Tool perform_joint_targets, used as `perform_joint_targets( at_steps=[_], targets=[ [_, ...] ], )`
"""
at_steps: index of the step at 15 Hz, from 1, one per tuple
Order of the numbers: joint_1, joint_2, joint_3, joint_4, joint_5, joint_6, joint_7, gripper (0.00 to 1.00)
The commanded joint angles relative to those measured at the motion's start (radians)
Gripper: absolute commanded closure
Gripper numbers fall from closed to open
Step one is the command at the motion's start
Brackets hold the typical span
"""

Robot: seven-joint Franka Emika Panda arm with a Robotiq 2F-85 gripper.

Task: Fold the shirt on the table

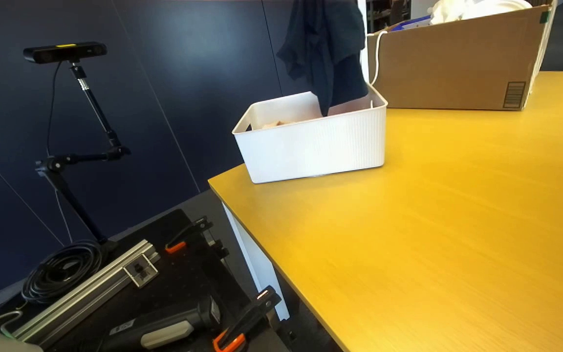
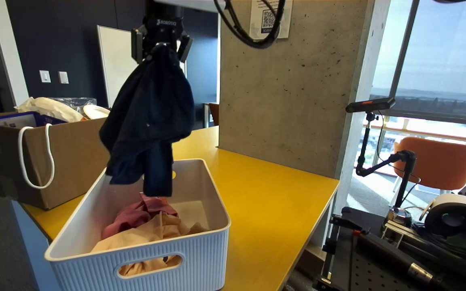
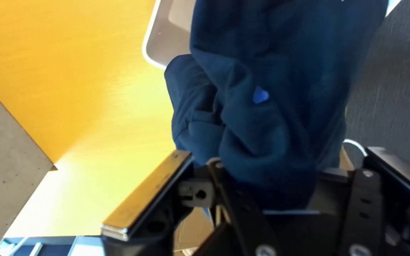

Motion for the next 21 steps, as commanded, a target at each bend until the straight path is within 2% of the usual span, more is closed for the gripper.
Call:
perform_joint_targets(
  at_steps=[1,7,11,16,17,21],
  targets=[
    [0.022,0.038,-0.004,-0.020,-0.024,0.028,-0.001,1.00],
    [0.000,0.072,0.002,-0.209,-0.002,0.157,-0.003,1.00],
    [0.000,0.135,0.013,-0.267,0.005,0.212,-0.003,1.00],
    [0.002,0.192,0.010,-0.285,0.013,0.241,-0.010,1.00],
    [0.003,0.191,0.007,-0.288,0.012,0.240,-0.009,0.80],
    [-0.003,0.138,0.001,-0.313,0.011,0.224,-0.011,0.52]
  ],
)
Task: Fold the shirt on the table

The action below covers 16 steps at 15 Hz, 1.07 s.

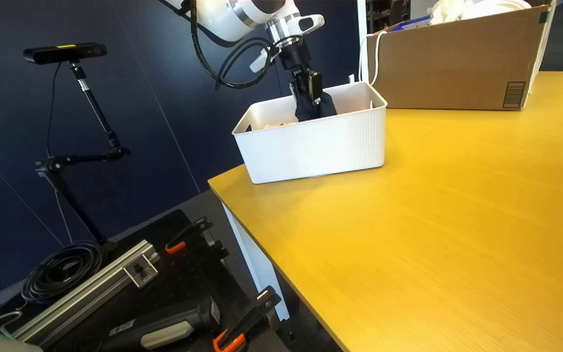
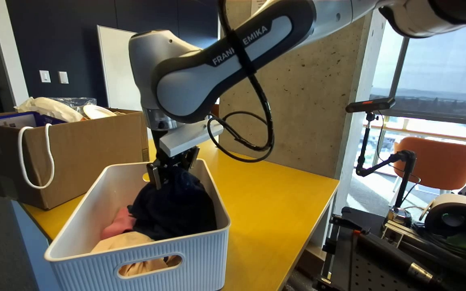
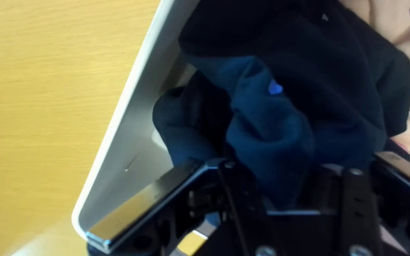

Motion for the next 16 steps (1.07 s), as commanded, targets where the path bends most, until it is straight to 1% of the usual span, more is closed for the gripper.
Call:
perform_joint_targets(
  at_steps=[1,2,4,7,10,13,16],
  targets=[
    [-0.010,-0.077,-0.005,-0.039,0.013,-0.005,-0.011,0.45],
    [-0.014,-0.094,-0.007,-0.043,0.013,-0.007,-0.010,0.37],
    [-0.018,-0.145,-0.012,-0.064,0.009,-0.019,-0.003,0.25],
    [-0.024,-0.238,-0.009,-0.124,0.007,-0.032,0.003,0.02],
    [-0.049,-0.353,0.019,-0.225,0.049,-0.036,-0.014,0.00],
    [-0.077,-0.483,0.040,-0.368,0.097,-0.013,-0.028,0.00],
    [-0.108,-0.566,0.056,-0.473,0.148,-0.001,-0.048,0.00]
  ],
)
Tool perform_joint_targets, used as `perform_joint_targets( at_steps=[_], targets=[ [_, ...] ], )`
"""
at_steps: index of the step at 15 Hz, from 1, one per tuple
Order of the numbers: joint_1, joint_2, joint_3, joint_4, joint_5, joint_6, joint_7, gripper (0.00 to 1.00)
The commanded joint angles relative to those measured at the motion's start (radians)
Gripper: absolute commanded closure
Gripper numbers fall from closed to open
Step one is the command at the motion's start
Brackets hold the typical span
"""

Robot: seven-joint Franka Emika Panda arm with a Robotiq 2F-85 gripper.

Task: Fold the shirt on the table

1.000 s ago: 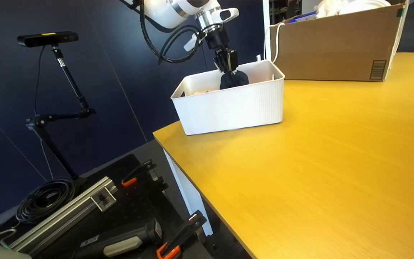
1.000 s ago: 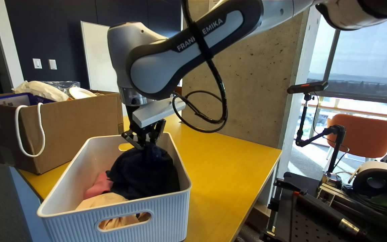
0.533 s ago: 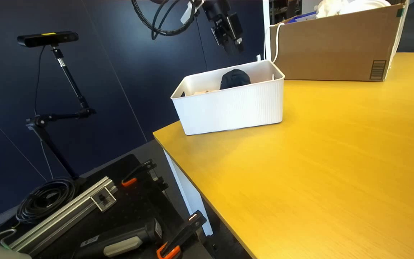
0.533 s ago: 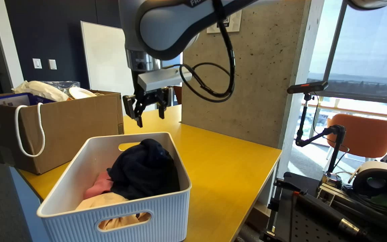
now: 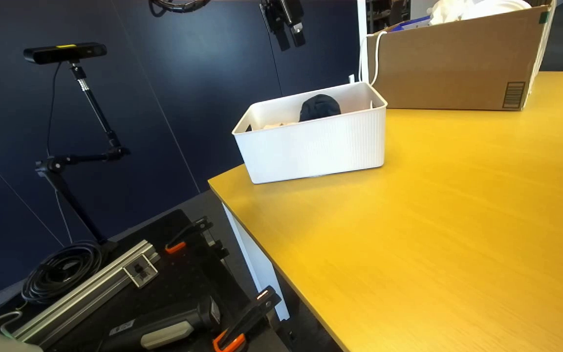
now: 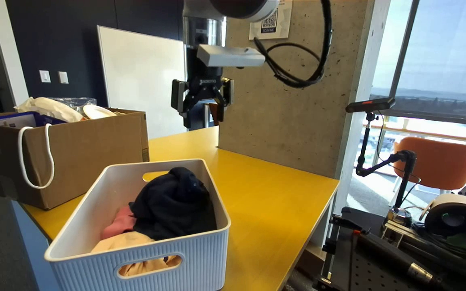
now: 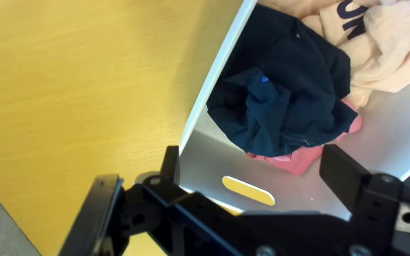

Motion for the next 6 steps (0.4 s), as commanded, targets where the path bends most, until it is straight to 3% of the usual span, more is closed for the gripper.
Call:
perform_joint_targets(
  at_steps=[1,6],
  targets=[
    [-0.052,-0.127,0.037,-0.161,0.064,0.023,-0.037,0.00],
    [-0.084,-0.179,0.054,-0.240,0.098,0.019,-0.056,0.00]
  ],
)
